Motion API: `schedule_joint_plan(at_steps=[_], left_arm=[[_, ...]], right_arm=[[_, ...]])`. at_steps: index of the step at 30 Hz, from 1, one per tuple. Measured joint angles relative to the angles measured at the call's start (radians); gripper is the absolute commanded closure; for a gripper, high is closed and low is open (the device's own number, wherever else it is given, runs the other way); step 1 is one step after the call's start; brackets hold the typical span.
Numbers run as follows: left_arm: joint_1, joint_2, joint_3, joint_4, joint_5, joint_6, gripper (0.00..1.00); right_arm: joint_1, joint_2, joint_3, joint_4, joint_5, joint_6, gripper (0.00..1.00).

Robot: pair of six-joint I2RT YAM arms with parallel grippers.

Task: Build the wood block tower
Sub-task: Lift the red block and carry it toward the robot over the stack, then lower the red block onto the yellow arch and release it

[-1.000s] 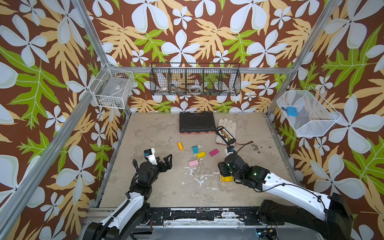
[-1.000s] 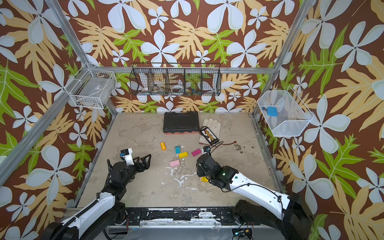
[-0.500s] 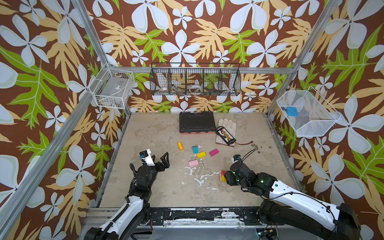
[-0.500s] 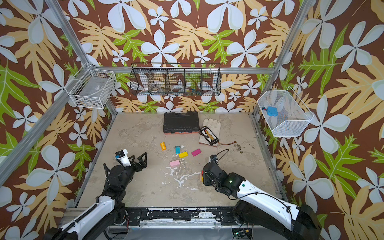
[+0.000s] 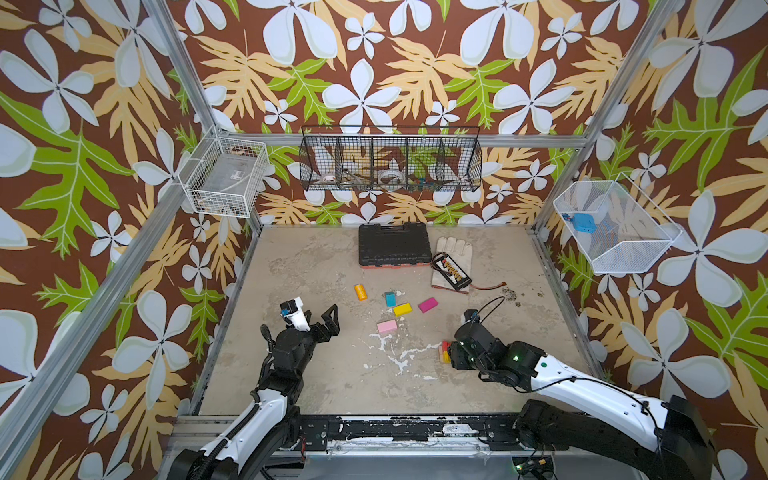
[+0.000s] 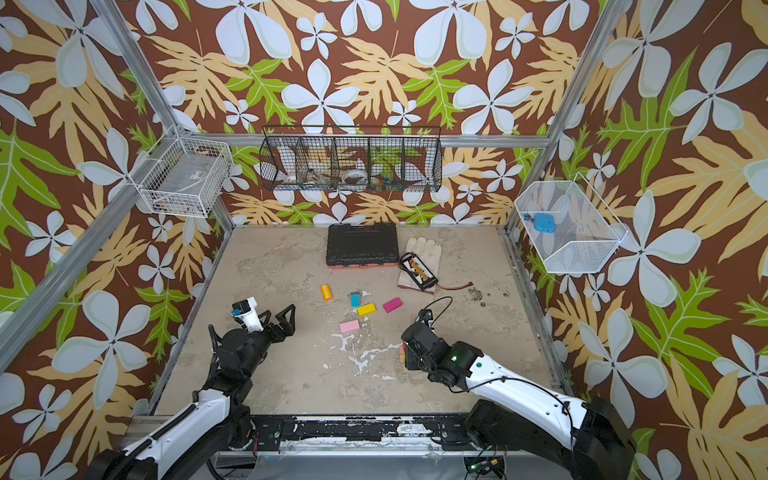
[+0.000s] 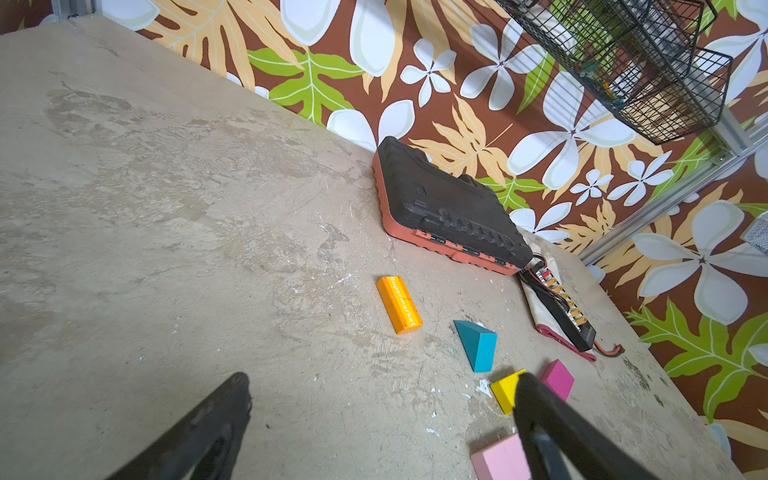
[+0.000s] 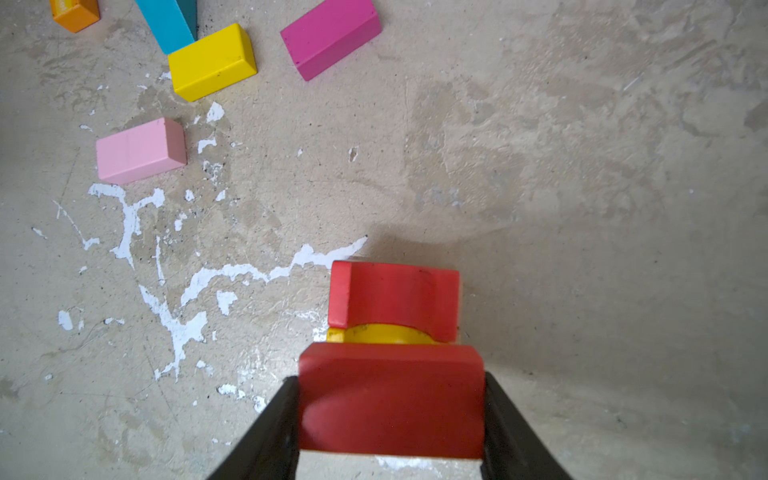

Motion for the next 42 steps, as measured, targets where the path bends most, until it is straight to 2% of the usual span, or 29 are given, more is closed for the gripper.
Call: schedule_joint_plan(at_steps=[11, 16, 25, 42], left_arm=[[0.000, 0.007, 0.001, 0.000, 0.001, 0.000, 0.00], [0.000, 0.009, 0.002, 0.000, 0.004, 0.000, 0.00], [0.000, 0.010, 0.002, 0.000, 0.013, 0.000, 0.00], [0.000, 0.016, 0.002, 0.001, 0.022, 0.000, 0.00]], right_arm=[[0.000, 0.126, 0.054, 0.030, 0.034, -0.008, 0.53], [0.000, 0.150, 0.058, 0.045, 0.039, -0.008, 0.53], [0.000, 0.158, 0.055, 0.059, 0.040, -0.008, 0.52], [0.000, 0.167, 0.042, 0.070, 0.040, -0.006, 0.44]])
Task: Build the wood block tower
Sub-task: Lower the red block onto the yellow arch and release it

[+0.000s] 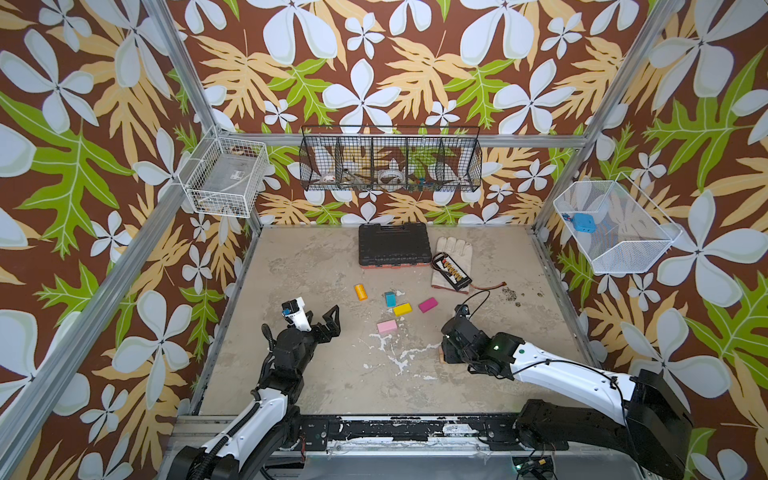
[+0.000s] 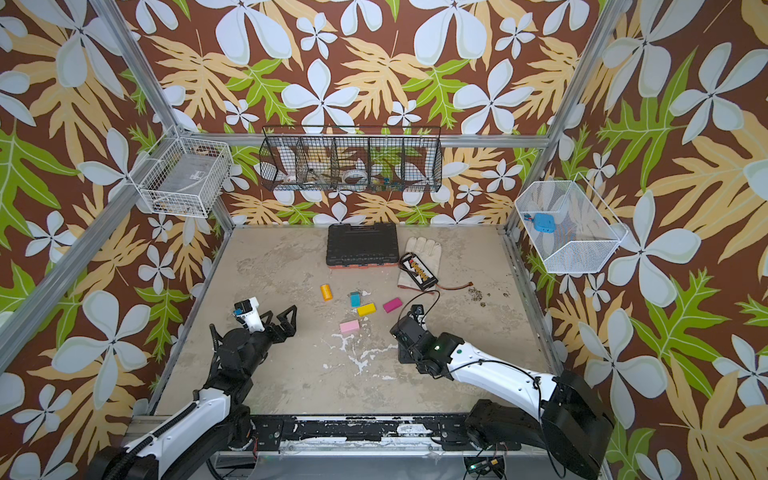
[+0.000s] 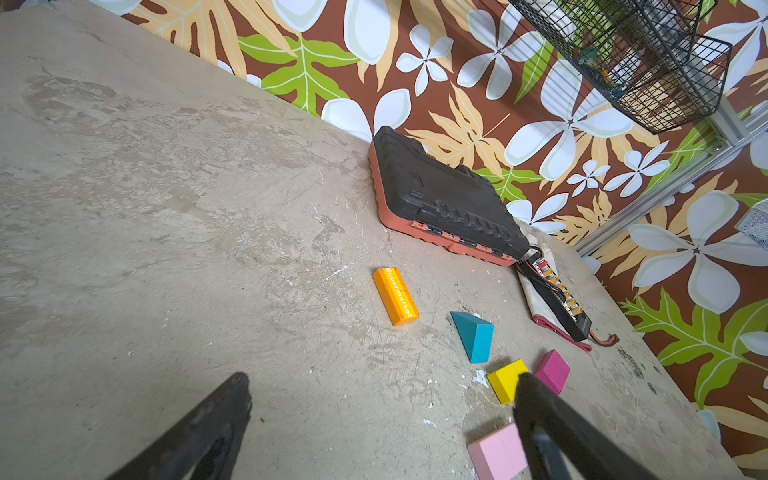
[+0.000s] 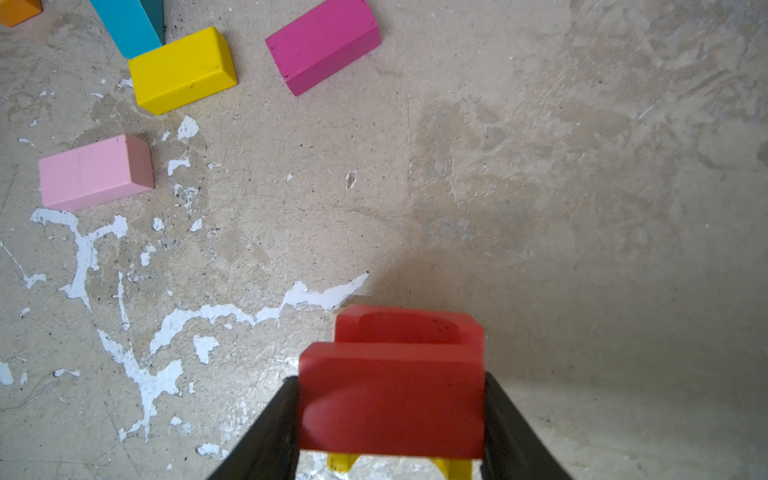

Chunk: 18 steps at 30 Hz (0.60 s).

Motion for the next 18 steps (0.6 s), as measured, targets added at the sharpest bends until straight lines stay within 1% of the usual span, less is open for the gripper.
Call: schedule_joint_plan(at_steps=[4, 13, 18], left_arm=[[0.000, 0.001, 0.000, 0.000, 0.000, 0.000, 0.00], [0.000, 0.002, 0.000, 0.000, 0.000, 0.000, 0.00], [0.000, 0.002, 0.000, 0.000, 0.001, 0.000, 0.00]], right_arm=[[0.000, 0.008, 0.000, 0.000, 0.002, 0.000, 0.41], [0.000, 0.023, 0.004, 0.002, 0.013, 0.003, 0.38], [-0.001, 0.023, 0.005, 0.002, 0.027, 0.007, 0.34]])
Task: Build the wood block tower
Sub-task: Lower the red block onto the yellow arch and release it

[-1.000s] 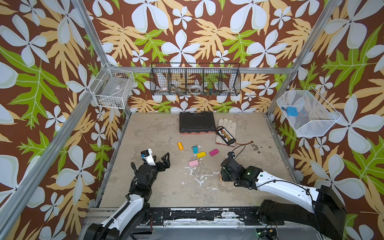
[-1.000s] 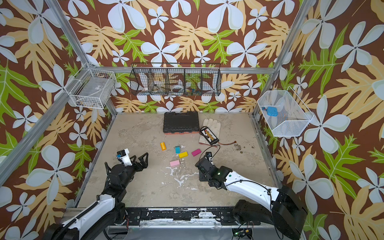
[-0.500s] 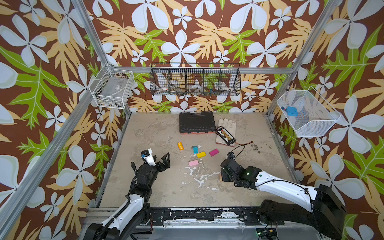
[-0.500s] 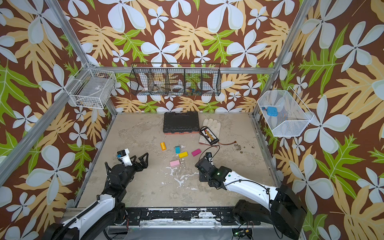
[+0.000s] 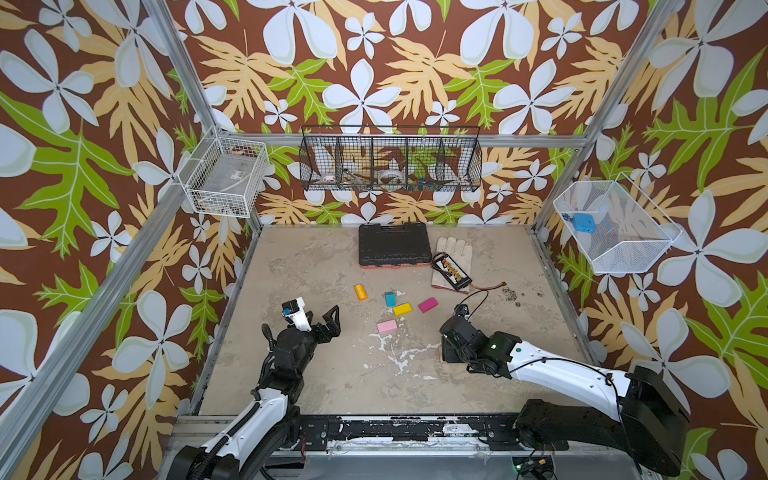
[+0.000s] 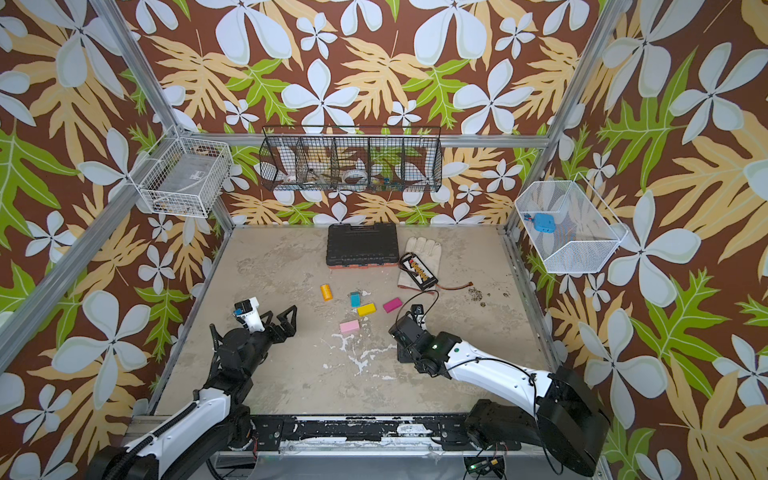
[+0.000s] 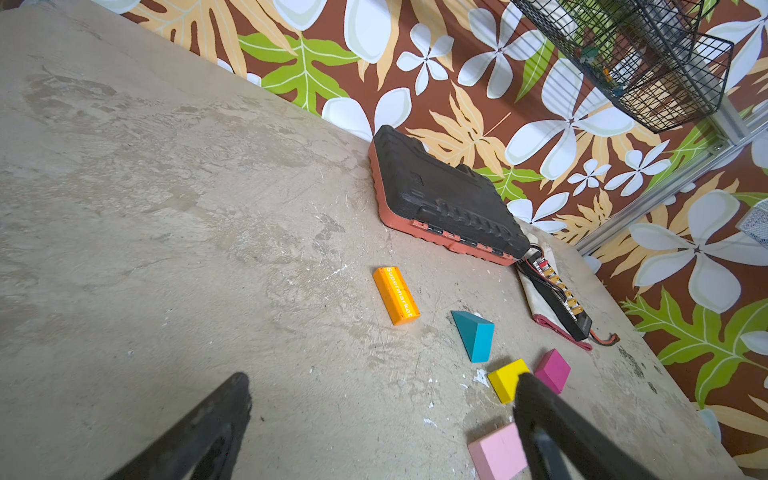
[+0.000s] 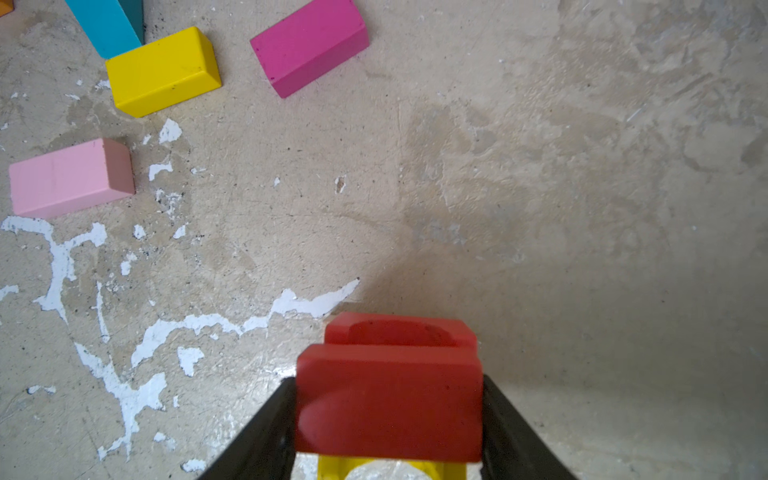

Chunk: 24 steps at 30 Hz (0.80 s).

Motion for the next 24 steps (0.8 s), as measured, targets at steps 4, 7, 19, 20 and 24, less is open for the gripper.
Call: schedule_joint_plan(at_steps=[4, 7, 19, 20, 24], left_arm=[[0.000, 0.000, 0.000, 0.000, 0.000, 0.000, 0.00], [0.000, 0.000, 0.000, 0.000, 0.003, 0.000, 0.00], [0.000, 0.001, 0.000, 0.000, 0.003, 0.000, 0.00], [0.000, 0.001, 0.000, 0.000, 0.003, 0.000, 0.00], [0.000, 0.002, 0.000, 0.000, 0.003, 0.000, 0.00]], right_arm=[[0.000, 0.003, 0.000, 0.000, 0.006, 0.008, 0.31], [0.000, 0.007, 0.000, 0.000, 0.007, 0.008, 0.29], [0.000, 0.025, 0.002, 0.000, 0.009, 0.011, 0.26], [0.000, 0.030, 0.003, 0.001, 0.010, 0.011, 0.29], [0.000, 0.040, 0.003, 0.001, 0.010, 0.011, 0.32]])
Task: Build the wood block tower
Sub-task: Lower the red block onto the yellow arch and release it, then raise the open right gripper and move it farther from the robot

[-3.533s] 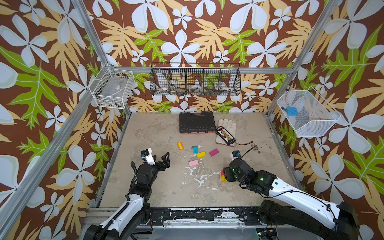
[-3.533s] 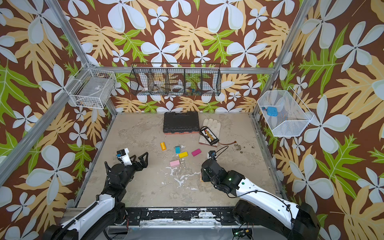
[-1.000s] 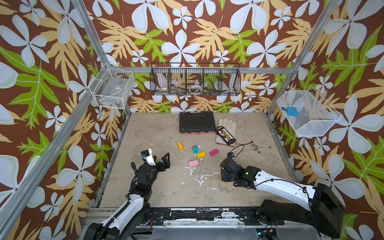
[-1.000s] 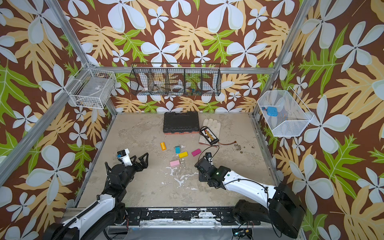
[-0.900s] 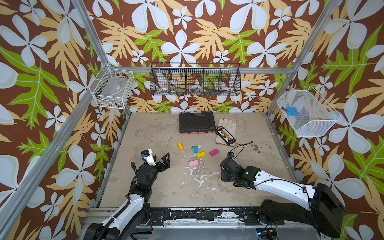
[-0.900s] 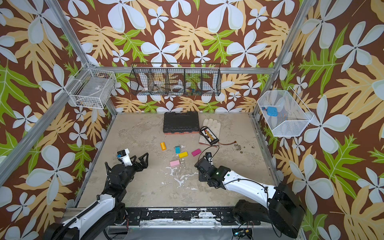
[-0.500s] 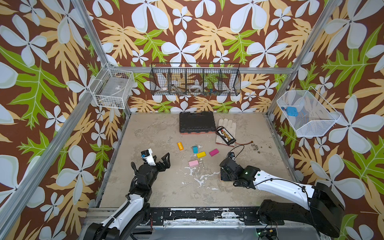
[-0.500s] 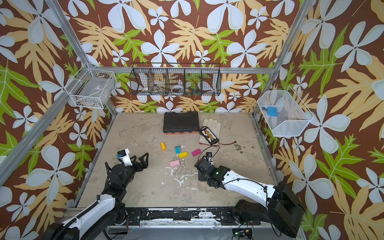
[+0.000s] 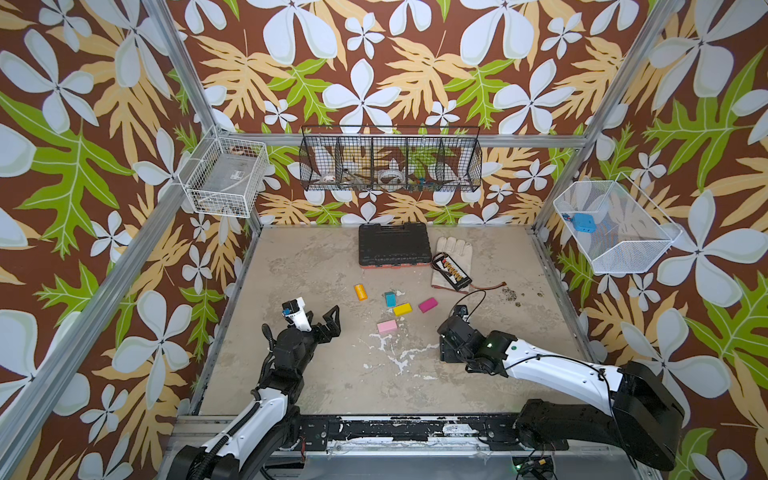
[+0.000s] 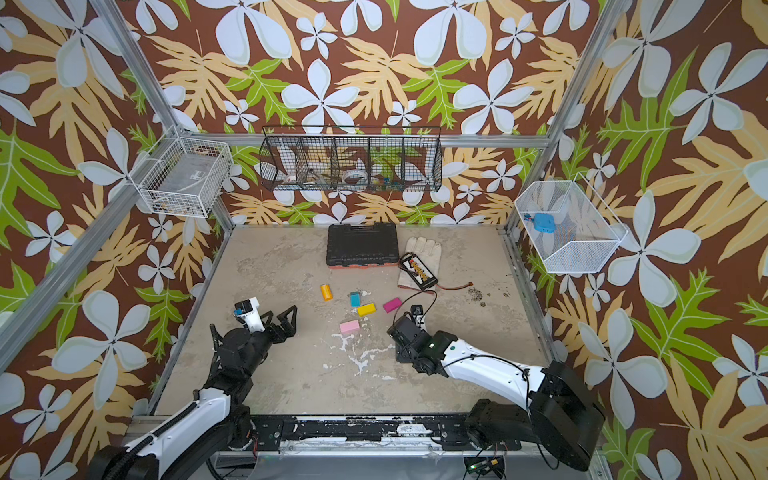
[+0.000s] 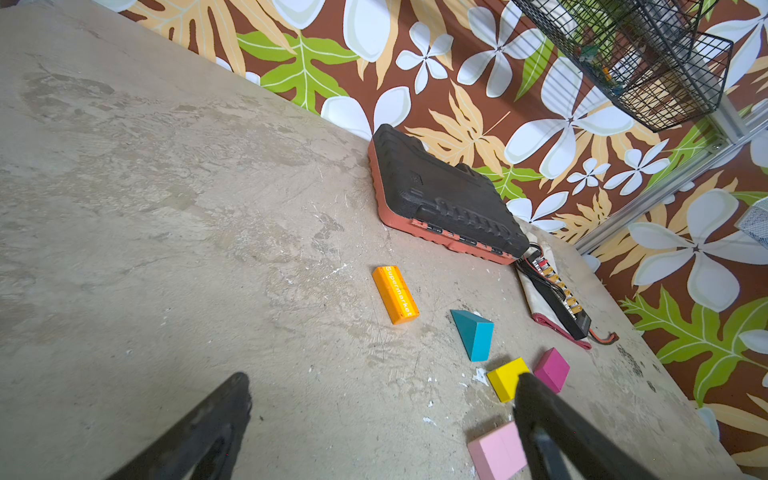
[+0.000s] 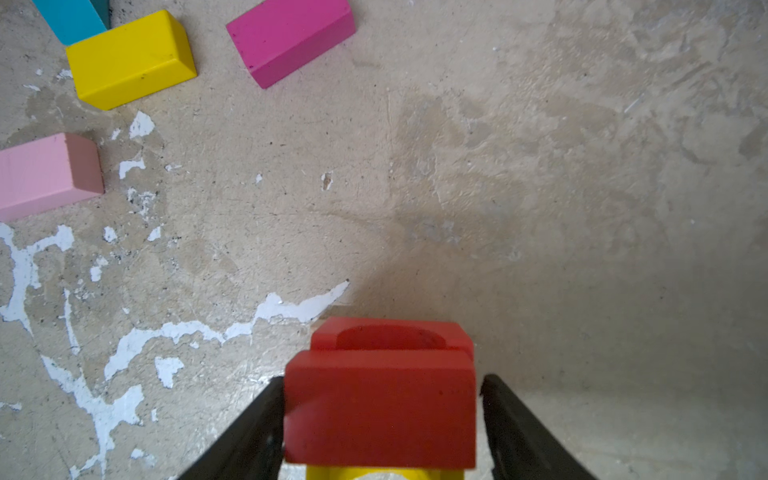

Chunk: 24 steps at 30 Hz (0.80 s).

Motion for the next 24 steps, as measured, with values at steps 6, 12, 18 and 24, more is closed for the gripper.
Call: schedule_joint_plan(at_steps=[6, 12, 18, 24], left_arm=[[0.000, 0.000, 0.000, 0.000, 0.000, 0.000, 0.00], [0.000, 0.000, 0.000, 0.000, 0.000, 0.000, 0.00], [0.000, 0.000, 0.000, 0.000, 0.000, -0.001, 0.00], [0.000, 0.000, 0.000, 0.000, 0.000, -0.001, 0.00]], right_arm=[[0.000, 0.006, 0.000, 0.000, 0.000, 0.000, 0.33], [0.000, 0.006, 0.000, 0.001, 0.000, 0.000, 0.34], [0.000, 0.006, 0.001, 0.000, 0.000, 0.001, 0.23], [0.000, 0.000, 0.050, -0.022, 0.028, -0.005, 0.18]])
